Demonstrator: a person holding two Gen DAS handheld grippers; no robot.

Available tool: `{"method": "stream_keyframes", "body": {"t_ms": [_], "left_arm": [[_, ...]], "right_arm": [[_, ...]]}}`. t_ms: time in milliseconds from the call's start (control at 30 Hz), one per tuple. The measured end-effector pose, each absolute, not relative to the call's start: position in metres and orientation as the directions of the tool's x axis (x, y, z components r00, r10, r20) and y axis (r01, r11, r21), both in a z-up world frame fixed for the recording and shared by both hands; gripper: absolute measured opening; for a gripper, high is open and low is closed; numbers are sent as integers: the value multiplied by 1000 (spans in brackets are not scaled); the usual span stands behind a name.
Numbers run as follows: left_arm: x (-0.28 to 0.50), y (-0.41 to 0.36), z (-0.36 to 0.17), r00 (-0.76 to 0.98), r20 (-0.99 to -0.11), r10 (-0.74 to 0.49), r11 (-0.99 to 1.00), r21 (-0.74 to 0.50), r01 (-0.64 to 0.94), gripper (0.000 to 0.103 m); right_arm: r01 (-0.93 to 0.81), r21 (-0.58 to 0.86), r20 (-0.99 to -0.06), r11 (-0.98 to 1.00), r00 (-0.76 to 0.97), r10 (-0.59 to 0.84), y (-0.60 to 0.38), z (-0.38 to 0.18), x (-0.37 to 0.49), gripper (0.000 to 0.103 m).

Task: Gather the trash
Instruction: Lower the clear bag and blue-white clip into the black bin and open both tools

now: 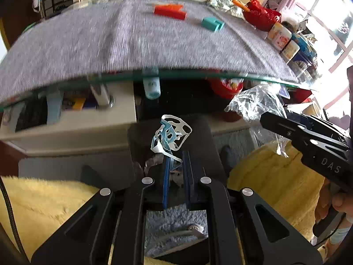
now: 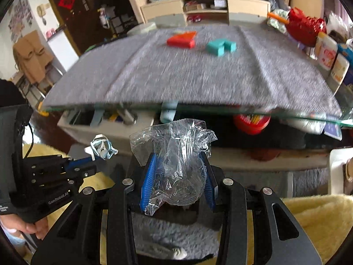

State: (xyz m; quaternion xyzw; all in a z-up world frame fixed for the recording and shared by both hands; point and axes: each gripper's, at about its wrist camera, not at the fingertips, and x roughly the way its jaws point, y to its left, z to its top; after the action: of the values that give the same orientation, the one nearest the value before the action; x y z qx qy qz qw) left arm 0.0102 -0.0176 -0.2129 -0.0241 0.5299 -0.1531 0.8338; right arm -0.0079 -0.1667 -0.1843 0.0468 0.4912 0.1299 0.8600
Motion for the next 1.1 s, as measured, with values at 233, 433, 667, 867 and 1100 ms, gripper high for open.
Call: {"method": "stream_keyframes", "body": {"t_ms": [233,433,667,867,1100], "left_arm": [[7,-17,-245,339,-892,-299,948,-236,214,10],[14,-25,-272,289,-907,-305,942,-243,231,10],[21,-28,-286,265,-915,-304,941,-245,234,13],[28,-19,-289,265,-918,-297,946,-246,210,38],[36,-7,-277,298,-910,-289,953,-244,180,55]], "right_arm": [[-154,234,-869,960,410,277,-160,-224,-4,40],[-144,233,-906,962,328,268,-154,-261,14,40],[-135,250,-915,959,291,279,-151,-273,25,50],[-118,257,-913,959,294,281,-155,-271,33,66],[-103,284,-907,953,293,301,-162,-268,43,83]]}}
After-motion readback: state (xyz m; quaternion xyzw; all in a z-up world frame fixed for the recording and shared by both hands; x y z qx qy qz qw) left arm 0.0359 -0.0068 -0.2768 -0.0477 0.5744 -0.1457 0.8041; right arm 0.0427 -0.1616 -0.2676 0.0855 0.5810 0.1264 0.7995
